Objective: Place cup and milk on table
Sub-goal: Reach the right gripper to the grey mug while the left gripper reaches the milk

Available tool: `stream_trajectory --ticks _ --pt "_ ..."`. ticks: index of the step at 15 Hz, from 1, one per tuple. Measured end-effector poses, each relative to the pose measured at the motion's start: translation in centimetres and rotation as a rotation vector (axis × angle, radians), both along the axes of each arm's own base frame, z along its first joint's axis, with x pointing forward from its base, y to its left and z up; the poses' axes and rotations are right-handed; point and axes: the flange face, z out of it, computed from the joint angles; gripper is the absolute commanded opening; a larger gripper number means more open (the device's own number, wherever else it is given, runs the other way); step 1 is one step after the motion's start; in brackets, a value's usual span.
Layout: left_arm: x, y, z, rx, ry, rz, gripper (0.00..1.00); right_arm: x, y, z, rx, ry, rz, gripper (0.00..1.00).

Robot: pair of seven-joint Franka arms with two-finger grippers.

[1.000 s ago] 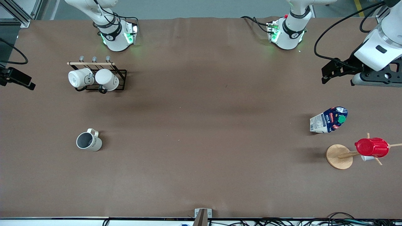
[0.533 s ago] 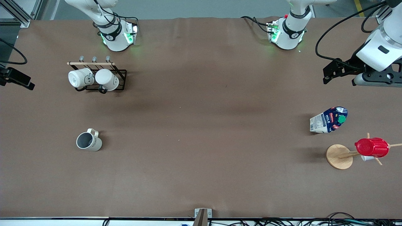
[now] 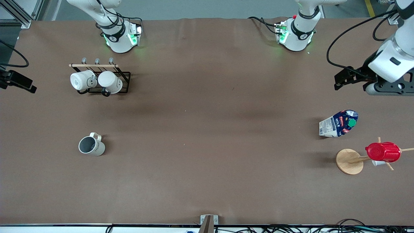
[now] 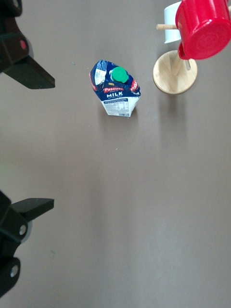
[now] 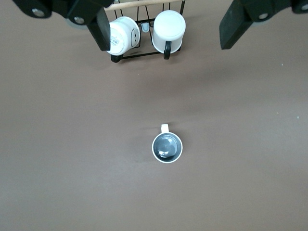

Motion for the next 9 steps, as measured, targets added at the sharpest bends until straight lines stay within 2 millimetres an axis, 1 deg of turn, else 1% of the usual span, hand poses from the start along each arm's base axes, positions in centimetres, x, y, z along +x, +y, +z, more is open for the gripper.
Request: stream_trajectory --ticks 1,2,3,4,6,8,9 --pt "0.5 0.9 -1.1 -0.001 -0.004 0.015 1.00 0.8 0.0 -1.4 0.001 0.003 0.012 1.00" --pt "1.1 1.9 -2.5 -0.001 -0.007 0.032 1.00 2.0 -0.2 -3.2 0.001 0.005 0.020 1.00" --pt "1.6 2.9 -4.1 -0.002 -0.012 0.050 1.00 3.4 -0.3 -5.5 0.001 0.008 0.029 1.00" --pt "2.1 4.0 -5.8 -0.001 -0.020 0.061 1.00 4.8 -0.5 -8.1 0.001 0.010 0.037 1.00" --pt "2.8 6.1 -9.2 0.001 -0.025 0.051 1.00 7.6 -0.9 -14.0 0.000 0.010 0.060 1.00" --pt "3.0 8.2 -11.8 0.005 -0.003 0.033 1.00 9.4 -1.6 -19.8 -0.003 -0.008 0.088 1.00" --pt "3.3 9.2 -12.9 0.007 0.005 0.026 1.00 9.9 -2.0 -22.6 -0.005 -0.025 0.105 1.00"
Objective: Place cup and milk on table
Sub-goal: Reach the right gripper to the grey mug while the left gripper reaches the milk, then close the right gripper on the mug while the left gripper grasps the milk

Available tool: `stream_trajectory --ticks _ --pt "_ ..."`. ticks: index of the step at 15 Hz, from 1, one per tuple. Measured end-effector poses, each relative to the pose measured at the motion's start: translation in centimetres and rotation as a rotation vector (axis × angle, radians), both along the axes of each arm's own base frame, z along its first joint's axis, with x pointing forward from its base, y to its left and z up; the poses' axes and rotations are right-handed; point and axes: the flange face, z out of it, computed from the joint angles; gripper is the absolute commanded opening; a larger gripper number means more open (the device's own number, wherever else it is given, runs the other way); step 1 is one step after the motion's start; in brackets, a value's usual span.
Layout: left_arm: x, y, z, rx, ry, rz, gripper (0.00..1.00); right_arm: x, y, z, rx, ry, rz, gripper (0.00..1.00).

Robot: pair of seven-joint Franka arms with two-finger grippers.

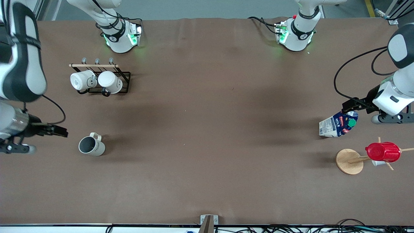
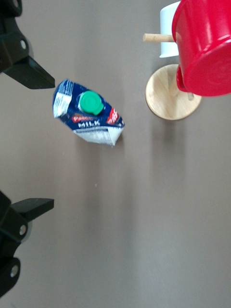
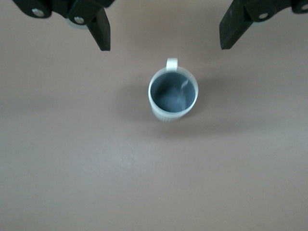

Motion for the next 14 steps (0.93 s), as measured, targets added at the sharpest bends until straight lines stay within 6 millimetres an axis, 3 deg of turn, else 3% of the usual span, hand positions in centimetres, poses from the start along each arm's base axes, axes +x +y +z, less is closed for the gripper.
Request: stream_trajectory --ticks 4,8,10,14 --pt "1.4 2.7 -4.6 0.009 0.014 -0.004 1.00 -0.5 -1.0 -8.8 -0.009 -0.057 0.086 1.00" --pt "2.6 3.3 -9.0 0.015 0.042 0.001 1.00 -1.4 -1.0 -14.8 -0.011 -0.066 0.142 0.99" --pt "2.9 3.5 -10.7 0.017 0.057 0.004 1.00 -1.5 -0.9 -16.2 -0.010 -0.055 0.180 0.84" --pt "3.3 4.1 -13.1 0.020 0.082 0.013 1.00 -1.5 -1.0 -16.5 -0.010 -0.051 0.207 0.33"
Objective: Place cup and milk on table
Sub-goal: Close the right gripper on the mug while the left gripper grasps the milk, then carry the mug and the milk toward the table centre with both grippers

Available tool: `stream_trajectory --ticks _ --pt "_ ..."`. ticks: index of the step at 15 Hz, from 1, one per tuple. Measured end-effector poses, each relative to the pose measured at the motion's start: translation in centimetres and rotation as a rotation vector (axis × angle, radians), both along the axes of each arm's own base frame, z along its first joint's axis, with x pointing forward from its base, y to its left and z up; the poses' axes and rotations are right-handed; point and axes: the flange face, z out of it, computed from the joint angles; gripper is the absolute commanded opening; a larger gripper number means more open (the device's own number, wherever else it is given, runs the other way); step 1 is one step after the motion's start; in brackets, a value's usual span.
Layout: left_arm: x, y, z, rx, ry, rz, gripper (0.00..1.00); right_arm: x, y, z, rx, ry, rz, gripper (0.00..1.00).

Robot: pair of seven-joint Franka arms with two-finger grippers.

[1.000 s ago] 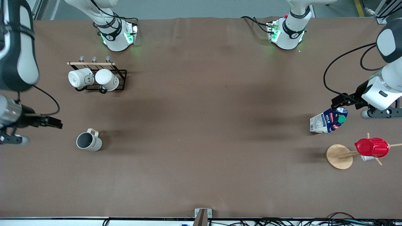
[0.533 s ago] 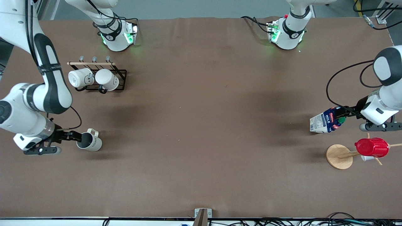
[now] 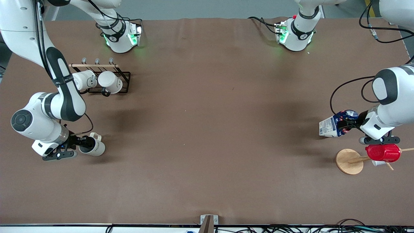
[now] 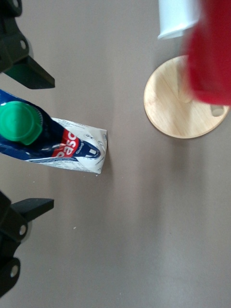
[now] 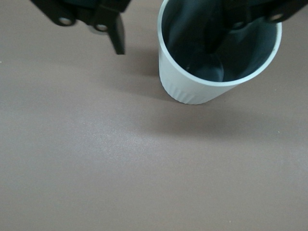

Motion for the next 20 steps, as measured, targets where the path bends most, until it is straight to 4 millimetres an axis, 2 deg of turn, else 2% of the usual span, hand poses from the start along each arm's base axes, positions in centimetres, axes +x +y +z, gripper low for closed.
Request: stream_trajectory --ticks 2,6,7,8,9,10,11,12,13,16,18,20 --pt "0.1 0.1 -0.9 0.001 0.008 0.000 1.00 0.0 0.0 0.0 0.003 -0.001 -0.005 0.00" --pt "0.3 0.1 -2.4 0.002 0.021 0.000 1.00 0.2 -0.2 0.3 0.055 -0.013 -0.067 0.00" --pt "0.3 0.1 -2.7 0.003 0.023 0.000 0.95 0.3 -0.4 0.5 0.059 -0.015 -0.079 0.00" --pt "0.3 0.1 -2.9 0.003 0.025 0.000 0.80 0.4 -0.5 0.7 0.061 -0.010 -0.092 0.00" --pt "0.3 0.1 -3.1 0.003 0.027 0.000 0.51 0.5 -0.6 1.2 0.065 0.004 -0.101 0.00" --pt "0.3 0.1 -3.2 0.003 0.029 0.000 0.29 0.7 -0.3 1.8 0.070 0.027 -0.107 0.00" --pt "0.3 0.1 -3.3 0.003 0.030 0.000 0.17 0.8 0.2 2.8 0.076 0.050 -0.110 0.00" --pt "0.3 0.1 -3.3 0.003 0.030 0.000 0.10 1.1 1.3 4.0 0.082 0.067 -0.110 0.00" --pt "0.3 0.1 -3.3 0.003 0.029 -0.001 0.08 1.4 2.7 5.4 0.085 0.078 -0.110 0.00" --pt "0.5 0.2 -3.1 0.003 0.023 -0.006 0.04 1.6 8.8 9.4 0.089 0.082 -0.121 0.00" --pt "0.7 0.2 -2.7 0.004 0.016 -0.008 0.04 1.2 13.0 10.6 0.091 0.087 -0.138 0.00" --pt "0.9 0.2 -1.9 0.005 0.002 -0.009 0.04 0.6 17.7 11.1 0.095 0.090 -0.147 0.00"
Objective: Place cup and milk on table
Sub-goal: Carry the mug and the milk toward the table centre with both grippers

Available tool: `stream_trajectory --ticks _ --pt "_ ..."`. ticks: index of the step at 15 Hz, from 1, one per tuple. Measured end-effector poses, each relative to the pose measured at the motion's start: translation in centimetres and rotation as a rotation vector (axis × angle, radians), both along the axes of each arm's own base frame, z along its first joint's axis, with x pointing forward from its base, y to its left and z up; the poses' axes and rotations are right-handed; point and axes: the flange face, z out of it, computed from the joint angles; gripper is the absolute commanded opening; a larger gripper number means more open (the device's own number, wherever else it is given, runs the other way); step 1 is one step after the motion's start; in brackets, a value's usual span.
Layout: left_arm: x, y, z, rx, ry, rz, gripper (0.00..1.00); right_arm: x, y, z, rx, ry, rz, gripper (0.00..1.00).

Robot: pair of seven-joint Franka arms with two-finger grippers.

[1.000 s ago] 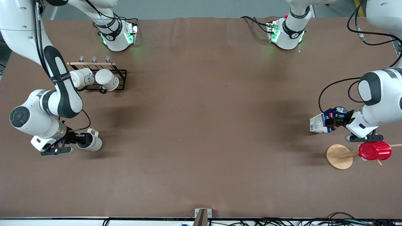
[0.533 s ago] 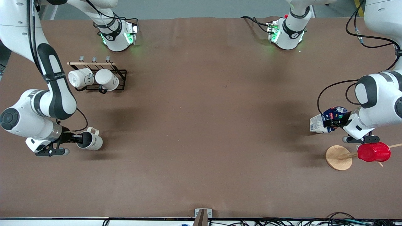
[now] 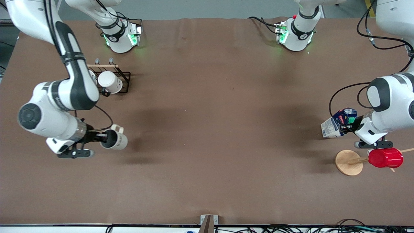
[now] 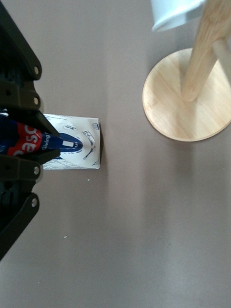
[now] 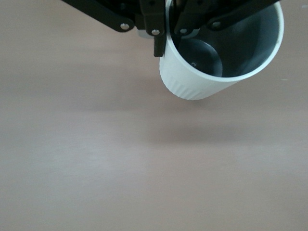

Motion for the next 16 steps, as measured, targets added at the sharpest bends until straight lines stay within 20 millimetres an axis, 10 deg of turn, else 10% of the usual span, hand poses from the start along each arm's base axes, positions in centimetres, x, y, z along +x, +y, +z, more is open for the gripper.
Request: stream_trajectory --ticks 7,11,16 --pt "-1.9 -2.4 8.6 -0.024 -0.014 -0.034 0.04 -5.2 18.2 0.3 0.000 0.001 0.014 0.00" --pt "-3.3 -10.6 9.7 -0.050 -0.012 -0.139 0.01 -7.7 24.7 -0.8 0.022 -0.045 0.014 0.01" --pt "-4.8 -21.1 8.5 -0.070 0.005 -0.165 0.00 -9.6 29.1 -6.9 0.018 -0.043 0.040 0.03"
